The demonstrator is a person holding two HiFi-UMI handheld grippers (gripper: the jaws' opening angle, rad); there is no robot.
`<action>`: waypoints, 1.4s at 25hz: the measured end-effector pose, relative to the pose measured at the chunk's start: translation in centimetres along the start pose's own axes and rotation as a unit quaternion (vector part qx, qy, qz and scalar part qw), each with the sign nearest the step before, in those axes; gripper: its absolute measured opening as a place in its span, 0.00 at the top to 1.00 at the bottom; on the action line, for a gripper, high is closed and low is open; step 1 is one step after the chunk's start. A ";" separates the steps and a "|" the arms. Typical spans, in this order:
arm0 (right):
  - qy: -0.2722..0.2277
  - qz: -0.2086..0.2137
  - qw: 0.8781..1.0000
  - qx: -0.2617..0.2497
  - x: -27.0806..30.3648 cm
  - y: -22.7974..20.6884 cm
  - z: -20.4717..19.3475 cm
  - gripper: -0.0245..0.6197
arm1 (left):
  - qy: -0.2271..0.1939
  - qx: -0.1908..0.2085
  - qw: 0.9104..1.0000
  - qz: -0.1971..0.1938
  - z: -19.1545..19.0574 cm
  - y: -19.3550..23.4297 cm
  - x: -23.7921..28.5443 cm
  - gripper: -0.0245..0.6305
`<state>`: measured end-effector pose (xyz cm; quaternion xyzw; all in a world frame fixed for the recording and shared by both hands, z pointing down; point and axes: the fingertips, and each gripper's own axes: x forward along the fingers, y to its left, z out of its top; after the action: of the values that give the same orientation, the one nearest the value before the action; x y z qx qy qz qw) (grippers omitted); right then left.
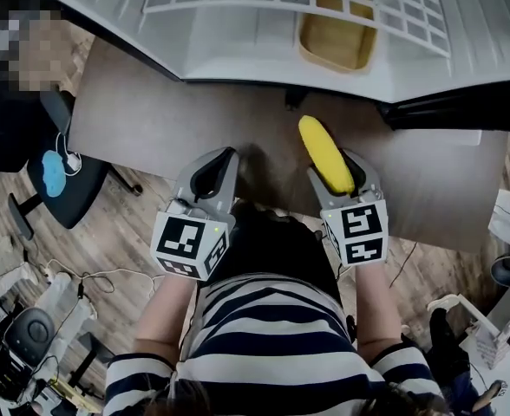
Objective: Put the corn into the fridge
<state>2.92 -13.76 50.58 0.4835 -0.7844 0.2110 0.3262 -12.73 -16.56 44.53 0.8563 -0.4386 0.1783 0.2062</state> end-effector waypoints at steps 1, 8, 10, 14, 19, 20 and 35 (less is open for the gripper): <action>-0.001 -0.002 1.000 0.000 0.0 0.0 0.0 0.56 | 0.001 0.002 1.000 -0.002 0.0 -0.1 0.1 0.96; -0.006 0.001 1.000 0.002 -0.3 0.2 -0.2 0.56 | 0.000 0.004 1.000 0.000 -0.2 -0.1 0.0 0.96; -0.006 0.006 1.000 0.001 -0.5 0.4 -0.2 0.56 | -0.002 0.004 1.000 0.002 -0.1 0.0 -0.1 0.96; -0.012 0.013 1.000 -0.004 -1.2 1.0 0.2 0.57 | -0.008 0.003 1.000 0.007 0.1 0.1 -0.3 0.96; -0.030 0.027 0.999 -0.011 -2.4 1.5 1.9 0.57 | -0.019 0.004 1.000 0.009 1.0 -0.1 -0.8 0.96; -0.034 0.033 0.999 -0.010 -2.8 1.7 2.5 0.57 | -0.020 0.005 1.000 0.009 1.2 -0.1 -0.9 0.96; -0.074 0.101 0.991 -0.051 -8.5 4.6 12.0 0.56 | -0.051 0.003 0.999 0.018 7.3 0.3 -3.4 0.96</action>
<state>-2.23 -14.23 36.04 0.3990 -0.8610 0.1657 0.2685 -13.98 -18.19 36.70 0.8567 -0.4635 0.1398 0.1781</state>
